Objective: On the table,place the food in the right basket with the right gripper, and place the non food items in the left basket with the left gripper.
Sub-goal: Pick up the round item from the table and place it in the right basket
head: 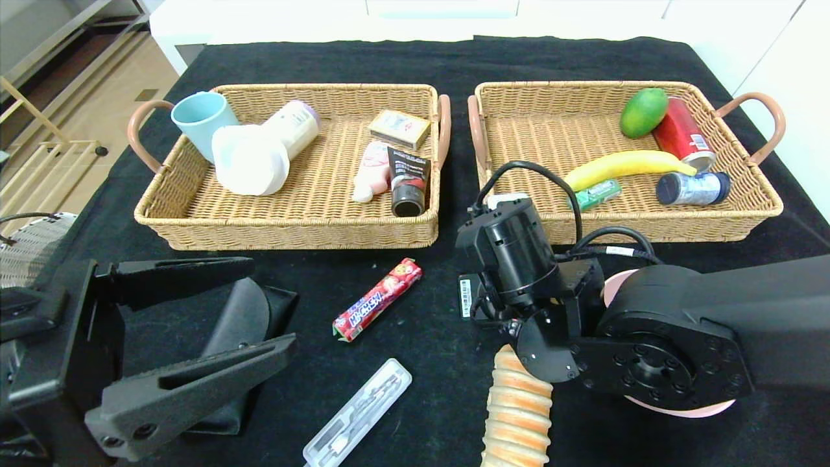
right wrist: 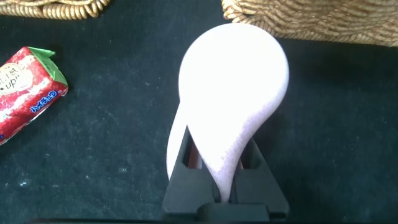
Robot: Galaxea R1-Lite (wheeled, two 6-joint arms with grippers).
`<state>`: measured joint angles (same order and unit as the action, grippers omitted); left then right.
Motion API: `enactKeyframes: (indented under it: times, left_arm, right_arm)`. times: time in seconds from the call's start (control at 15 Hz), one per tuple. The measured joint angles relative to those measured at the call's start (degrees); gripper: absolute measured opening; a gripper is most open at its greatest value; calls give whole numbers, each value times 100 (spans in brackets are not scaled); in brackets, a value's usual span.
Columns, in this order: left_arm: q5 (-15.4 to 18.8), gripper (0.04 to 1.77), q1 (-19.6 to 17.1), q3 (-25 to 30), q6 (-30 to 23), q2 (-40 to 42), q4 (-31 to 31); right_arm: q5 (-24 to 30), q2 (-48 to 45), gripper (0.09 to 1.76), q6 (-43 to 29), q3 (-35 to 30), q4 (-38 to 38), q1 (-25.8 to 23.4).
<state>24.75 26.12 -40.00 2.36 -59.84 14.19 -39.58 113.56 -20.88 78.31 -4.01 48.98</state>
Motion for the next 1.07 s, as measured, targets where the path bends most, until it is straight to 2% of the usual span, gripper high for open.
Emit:
enactKeyframes:
  times: [0.53,1.07]
  left_arm:
    - [-2,172,-2,17,16,-16,0]
    - [-5,172,-2,41,17,-49,-6]
  right_arm:
    - [11,11,17,-4,-10,27,5]
    - [39,-653,17,217,-133,313,226]
